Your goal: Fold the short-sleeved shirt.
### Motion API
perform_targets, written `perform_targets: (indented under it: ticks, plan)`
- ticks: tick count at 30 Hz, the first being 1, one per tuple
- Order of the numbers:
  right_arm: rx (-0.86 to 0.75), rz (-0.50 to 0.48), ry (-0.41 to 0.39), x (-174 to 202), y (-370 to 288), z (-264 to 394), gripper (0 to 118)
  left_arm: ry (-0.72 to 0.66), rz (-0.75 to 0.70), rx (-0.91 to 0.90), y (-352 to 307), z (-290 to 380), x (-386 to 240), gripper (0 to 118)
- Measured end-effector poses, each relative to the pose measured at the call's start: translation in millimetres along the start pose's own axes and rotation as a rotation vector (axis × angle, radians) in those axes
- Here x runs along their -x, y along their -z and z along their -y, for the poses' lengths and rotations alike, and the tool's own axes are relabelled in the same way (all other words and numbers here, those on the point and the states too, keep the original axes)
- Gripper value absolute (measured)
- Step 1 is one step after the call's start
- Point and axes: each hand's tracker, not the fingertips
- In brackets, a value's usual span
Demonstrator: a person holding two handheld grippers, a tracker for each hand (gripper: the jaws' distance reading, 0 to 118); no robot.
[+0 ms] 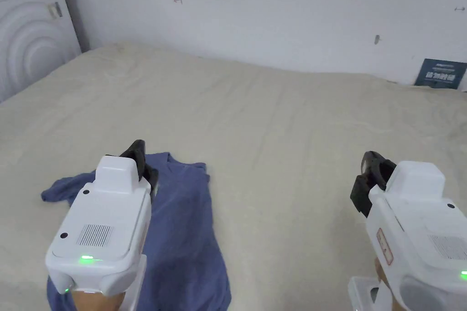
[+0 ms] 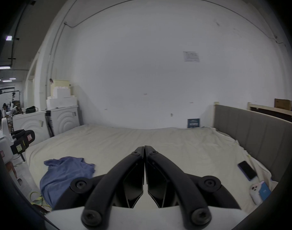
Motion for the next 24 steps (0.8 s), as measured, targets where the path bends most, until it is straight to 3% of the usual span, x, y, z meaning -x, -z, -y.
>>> perform_targets:
  ticks: [12,24]
  plan:
    - [-0.004,-0.206,0.007,94.0,25.0,0.7,0,0.018,-0.225,0.043,-39.5,9.4,102.2,0]
    - [0.008,-0.242,-0.009,114.5,19.3,-0.4,0,0.026,-0.232,0.067,-44.4,15.7,113.4,0]
